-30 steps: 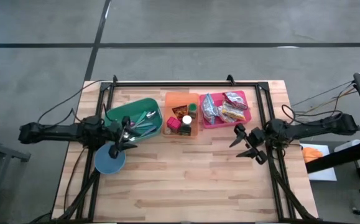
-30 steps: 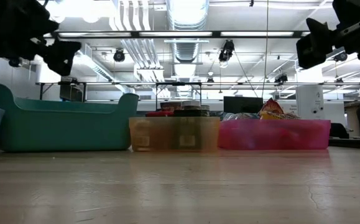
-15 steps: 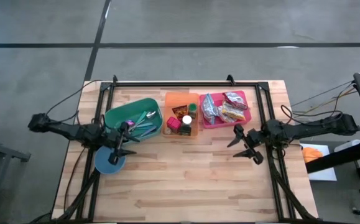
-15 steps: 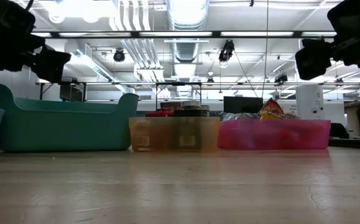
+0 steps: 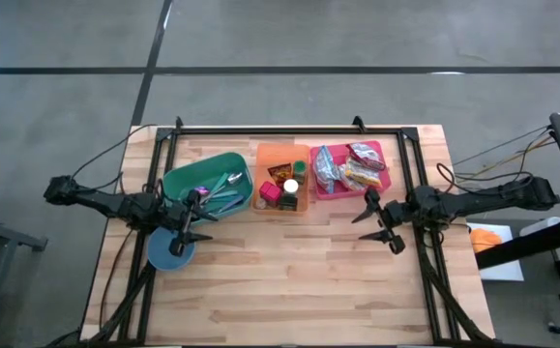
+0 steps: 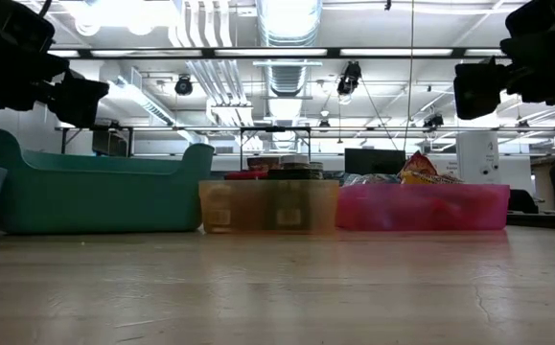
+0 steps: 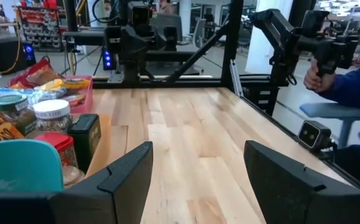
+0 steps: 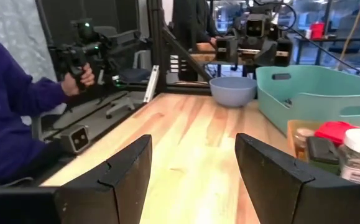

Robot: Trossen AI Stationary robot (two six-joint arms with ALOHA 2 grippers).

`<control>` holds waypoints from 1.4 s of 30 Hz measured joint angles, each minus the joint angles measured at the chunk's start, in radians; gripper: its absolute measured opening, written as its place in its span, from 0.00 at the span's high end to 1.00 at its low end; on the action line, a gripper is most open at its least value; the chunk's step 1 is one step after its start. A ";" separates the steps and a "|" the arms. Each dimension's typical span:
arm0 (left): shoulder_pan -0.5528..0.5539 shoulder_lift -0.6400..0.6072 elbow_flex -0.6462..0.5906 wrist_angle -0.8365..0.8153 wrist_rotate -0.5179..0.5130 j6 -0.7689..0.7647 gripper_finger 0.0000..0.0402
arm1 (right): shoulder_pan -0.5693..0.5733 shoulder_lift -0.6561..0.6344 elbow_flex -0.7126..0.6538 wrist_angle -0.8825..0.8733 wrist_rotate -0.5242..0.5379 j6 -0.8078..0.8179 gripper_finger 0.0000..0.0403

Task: Pick & Place Food Item
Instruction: Return to Home Position

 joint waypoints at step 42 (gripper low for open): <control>0.000 0.002 -0.002 -0.038 0.000 -0.009 0.37 | -0.146 -0.343 0.000 -0.299 -0.205 0.279 0.44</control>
